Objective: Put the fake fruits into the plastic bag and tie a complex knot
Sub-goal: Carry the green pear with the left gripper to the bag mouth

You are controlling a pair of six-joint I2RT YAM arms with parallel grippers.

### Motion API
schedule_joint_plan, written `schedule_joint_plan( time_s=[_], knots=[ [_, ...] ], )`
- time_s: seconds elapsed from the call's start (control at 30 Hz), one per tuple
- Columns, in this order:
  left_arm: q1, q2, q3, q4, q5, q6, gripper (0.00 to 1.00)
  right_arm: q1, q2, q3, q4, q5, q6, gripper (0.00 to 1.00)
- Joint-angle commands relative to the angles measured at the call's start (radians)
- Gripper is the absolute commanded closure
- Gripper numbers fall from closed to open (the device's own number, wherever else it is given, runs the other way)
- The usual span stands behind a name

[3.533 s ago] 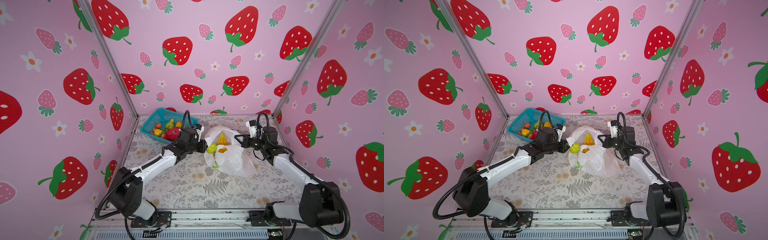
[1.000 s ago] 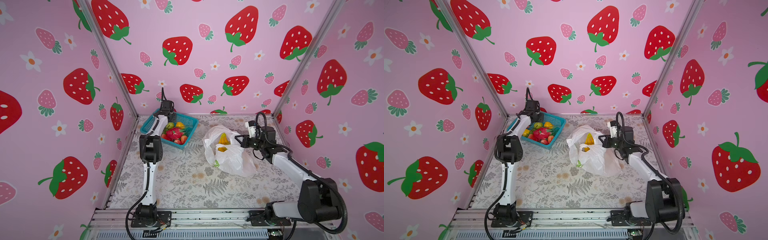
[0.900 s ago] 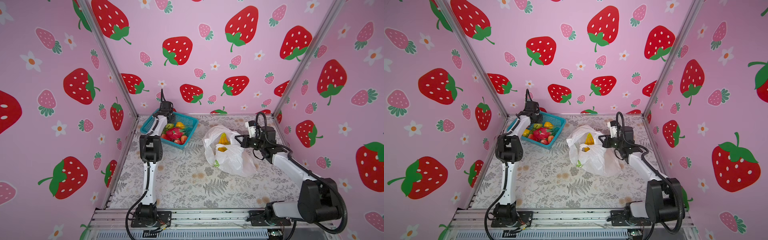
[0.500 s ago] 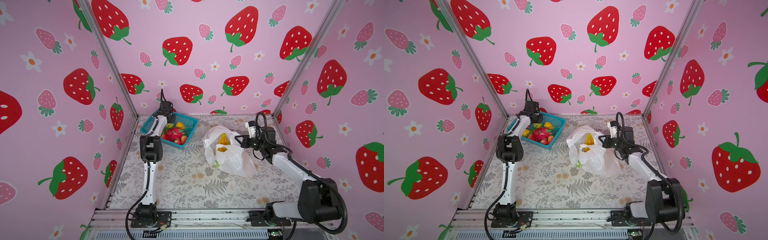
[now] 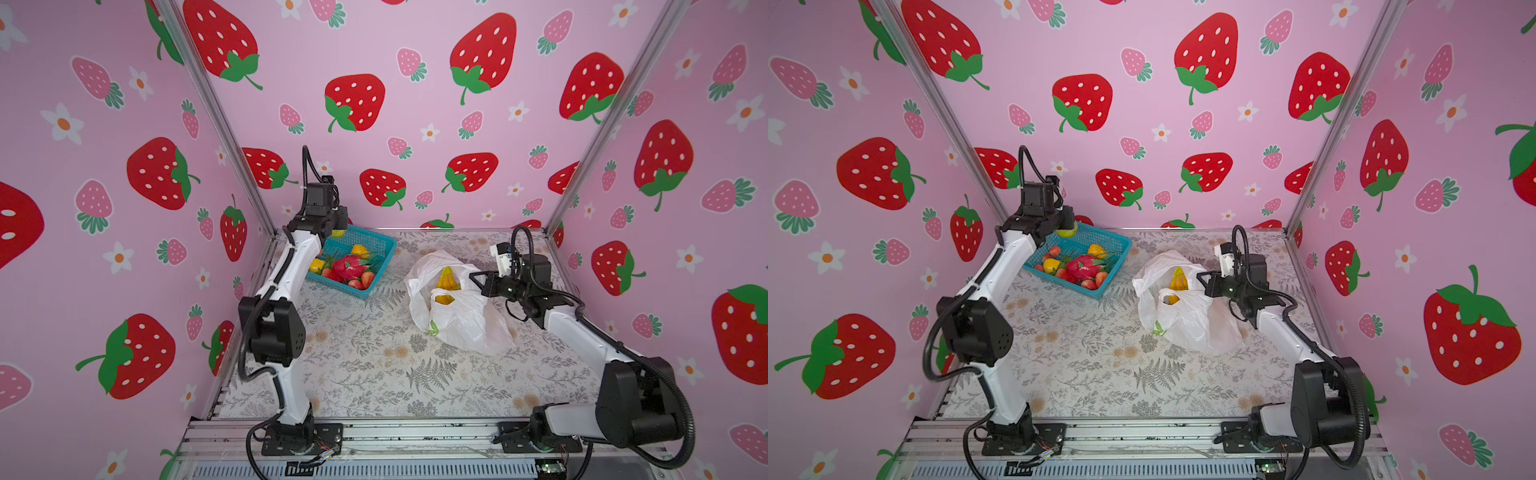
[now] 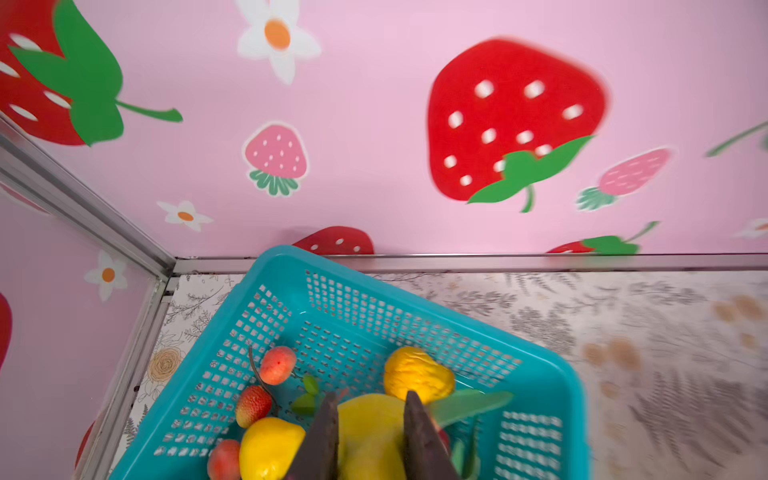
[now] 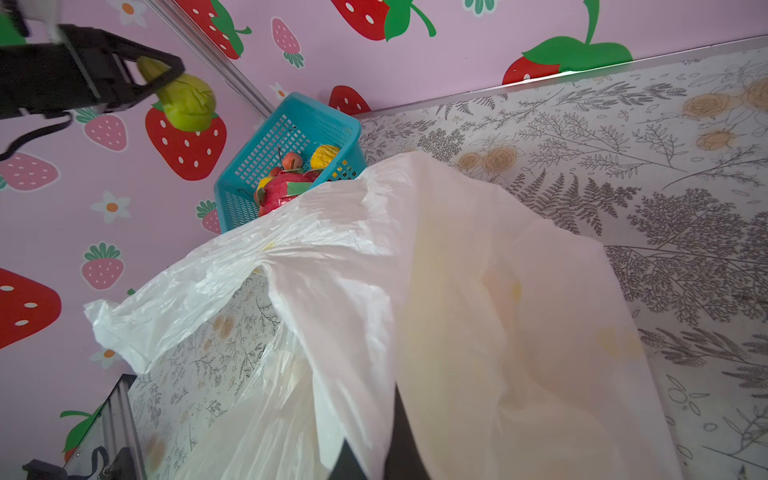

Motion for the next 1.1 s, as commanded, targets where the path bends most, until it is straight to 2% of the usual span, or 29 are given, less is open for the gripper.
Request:
schedule_joint_plan(
  time_s=[0.0, 0.1, 0.17, 0.33, 0.47, 0.53, 0.7, 0.9, 1.07],
  knots=[
    [-0.060, -0.154, -0.222, 0.130, 0.016, -0.076, 0.79, -0.002, -0.032, -0.010, 0.020, -0.015, 0.001, 1.00],
    [-0.115, -0.291, -0.453, 0.268, 0.116, -0.170, 0.79, -0.002, -0.029, -0.007, 0.029, -0.020, 0.003, 1.00],
    [-0.158, -0.363, -0.586, 0.329, 0.138, -0.224, 0.79, -0.002, -0.026, 0.001, 0.031, -0.027, 0.003, 1.00],
    [-0.261, -0.467, -0.813, 0.361, 0.103, -0.293, 0.80, -0.002, -0.032, -0.006, 0.037, -0.029, 0.001, 1.00],
    [-0.325, -0.475, -0.936, 0.475, 0.250, -0.405, 0.80, -0.002, -0.023, -0.011, 0.041, -0.033, 0.003, 1.00],
    [-0.376, -0.462, -0.951, 0.536, 0.297, -0.441, 0.80, -0.002, -0.022, -0.011, 0.043, -0.032, 0.005, 1.00],
    [-0.470, -0.419, -0.920, 0.616, 0.281, -0.468, 0.81, -0.002, -0.030, -0.014, 0.039, -0.028, 0.004, 1.00],
    [-0.477, -0.342, -0.851, 0.674, 0.263, -0.473, 0.82, -0.002, -0.034, -0.026, 0.033, -0.039, 0.004, 1.00],
    [-0.486, -0.206, -0.784, 0.750, 0.183, -0.492, 0.81, 0.000, -0.034, -0.025, 0.036, -0.047, 0.010, 1.00]
  ],
)
